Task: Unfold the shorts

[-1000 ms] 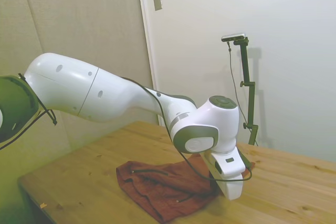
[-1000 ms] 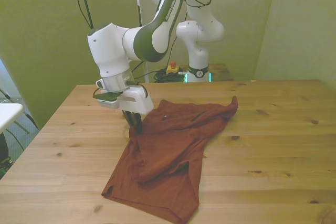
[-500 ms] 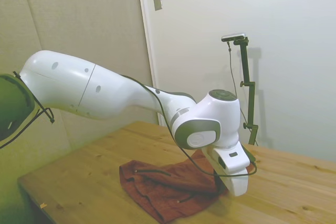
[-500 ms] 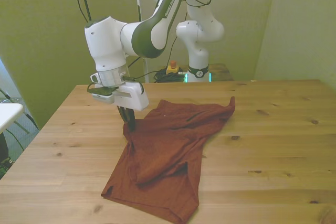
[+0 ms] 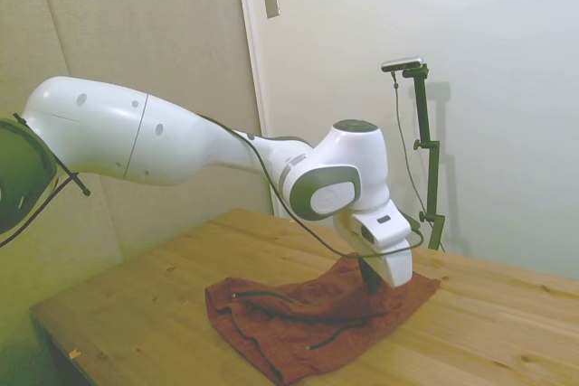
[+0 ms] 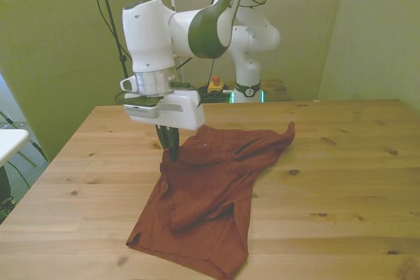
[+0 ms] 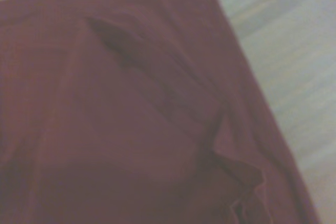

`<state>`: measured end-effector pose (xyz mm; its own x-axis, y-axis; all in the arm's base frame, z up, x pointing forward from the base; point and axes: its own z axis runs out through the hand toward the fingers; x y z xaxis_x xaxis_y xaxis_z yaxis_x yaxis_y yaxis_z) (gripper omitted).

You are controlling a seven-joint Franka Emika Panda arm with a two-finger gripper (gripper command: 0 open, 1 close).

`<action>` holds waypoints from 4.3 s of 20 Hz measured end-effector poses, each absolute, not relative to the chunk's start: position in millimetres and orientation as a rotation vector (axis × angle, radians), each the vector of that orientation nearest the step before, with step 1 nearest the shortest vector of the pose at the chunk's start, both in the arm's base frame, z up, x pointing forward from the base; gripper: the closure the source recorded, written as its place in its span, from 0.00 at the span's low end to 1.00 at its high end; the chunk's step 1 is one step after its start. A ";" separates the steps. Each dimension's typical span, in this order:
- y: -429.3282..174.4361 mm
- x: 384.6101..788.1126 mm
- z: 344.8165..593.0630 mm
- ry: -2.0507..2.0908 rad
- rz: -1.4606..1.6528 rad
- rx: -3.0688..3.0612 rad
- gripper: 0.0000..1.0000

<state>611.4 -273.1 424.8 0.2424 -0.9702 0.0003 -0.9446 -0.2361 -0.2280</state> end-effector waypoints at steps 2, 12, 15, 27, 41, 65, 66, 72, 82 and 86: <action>-249.5 630.1 430.2 1.758 -0.219 -2.324 1.00; -168.3 714.2 422.5 1.574 -0.049 -2.232 1.00; -138.1 736.8 425.1 1.527 0.005 -2.218 1.00; -37.1 787.6 419.6 1.361 0.103 -2.236 1.00; 17.0 812.0 388.3 1.317 0.100 -2.244 0.00; -77.2 779.8 436.9 1.584 -0.185 -2.633 0.00; -73.5 776.0 439.1 1.563 -0.175 -2.649 0.00; -78.6 749.8 448.5 1.569 -0.179 -2.631 0.00; -92.4 652.0 447.5 1.383 0.056 -2.753 0.00; -87.3 613.9 439.5 1.348 0.030 -2.769 0.00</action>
<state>613.9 -87.3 439.5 0.6171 -0.7856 -0.0446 -0.7868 -0.6154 -0.0469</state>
